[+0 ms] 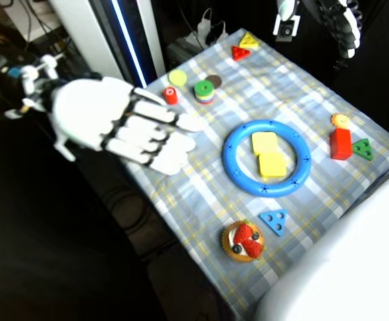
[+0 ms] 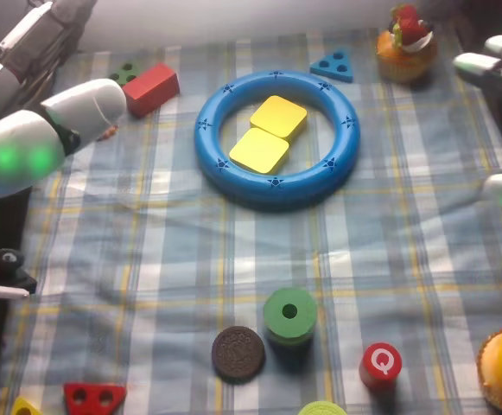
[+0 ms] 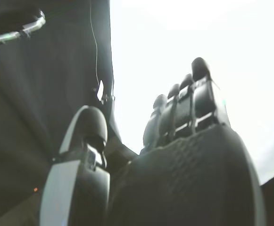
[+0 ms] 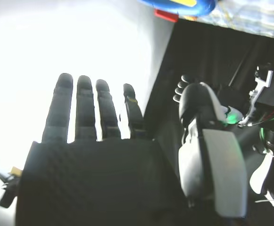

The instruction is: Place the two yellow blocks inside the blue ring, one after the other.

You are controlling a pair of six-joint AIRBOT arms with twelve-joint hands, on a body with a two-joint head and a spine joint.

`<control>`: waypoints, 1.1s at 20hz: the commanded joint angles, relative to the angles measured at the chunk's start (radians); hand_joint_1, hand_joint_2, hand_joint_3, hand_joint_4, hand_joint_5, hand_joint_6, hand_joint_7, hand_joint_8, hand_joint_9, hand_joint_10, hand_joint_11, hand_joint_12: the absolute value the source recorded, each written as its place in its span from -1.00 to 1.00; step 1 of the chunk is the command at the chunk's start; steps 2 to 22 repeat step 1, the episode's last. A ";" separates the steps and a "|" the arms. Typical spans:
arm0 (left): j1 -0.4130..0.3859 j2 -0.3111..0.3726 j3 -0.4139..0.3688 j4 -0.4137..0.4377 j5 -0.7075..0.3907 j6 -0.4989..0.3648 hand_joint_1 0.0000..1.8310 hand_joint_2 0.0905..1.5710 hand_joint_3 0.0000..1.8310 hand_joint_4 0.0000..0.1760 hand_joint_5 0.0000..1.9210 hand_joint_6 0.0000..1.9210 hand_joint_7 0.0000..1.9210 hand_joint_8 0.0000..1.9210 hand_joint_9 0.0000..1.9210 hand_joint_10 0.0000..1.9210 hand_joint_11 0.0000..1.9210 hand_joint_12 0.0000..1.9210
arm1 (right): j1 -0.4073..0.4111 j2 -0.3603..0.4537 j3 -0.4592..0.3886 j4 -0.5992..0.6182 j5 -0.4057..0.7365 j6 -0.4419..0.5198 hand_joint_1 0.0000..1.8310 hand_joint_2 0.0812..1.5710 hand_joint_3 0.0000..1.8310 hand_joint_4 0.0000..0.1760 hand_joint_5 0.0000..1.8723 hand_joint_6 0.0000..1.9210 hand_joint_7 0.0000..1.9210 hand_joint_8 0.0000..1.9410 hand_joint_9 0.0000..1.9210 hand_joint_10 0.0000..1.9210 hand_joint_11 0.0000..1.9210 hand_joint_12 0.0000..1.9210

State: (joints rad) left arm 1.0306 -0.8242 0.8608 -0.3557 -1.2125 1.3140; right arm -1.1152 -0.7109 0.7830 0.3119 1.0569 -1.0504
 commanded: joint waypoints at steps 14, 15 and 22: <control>0.002 0.009 0.002 0.013 -0.153 -0.020 -0.58 0.70 -1.00 -1.00 -1.00 -1.00 -1.00 -1.00 -1.00 -1.00 -1.00 -1.00 | -0.004 0.009 -0.003 0.012 0.191 0.001 -0.70 0.55 -1.00 0.35 -1.00 -1.00 -1.00 -1.00 -1.00 -1.00 -1.00 -1.00; 0.002 0.009 0.002 0.013 -0.153 -0.020 -0.58 0.70 -1.00 -1.00 -1.00 -1.00 -1.00 -1.00 -1.00 -1.00 -1.00 -1.00 | -0.004 0.009 -0.003 0.012 0.191 0.001 -0.70 0.55 -1.00 0.35 -1.00 -1.00 -1.00 -1.00 -1.00 -1.00 -1.00 -1.00; 0.002 0.009 0.002 0.013 -0.153 -0.020 -0.58 0.70 -1.00 -1.00 -1.00 -1.00 -1.00 -1.00 -1.00 -1.00 -1.00 -1.00 | -0.004 0.009 -0.003 0.012 0.191 0.001 -0.70 0.55 -1.00 0.35 -1.00 -1.00 -1.00 -1.00 -1.00 -1.00 -1.00 -1.00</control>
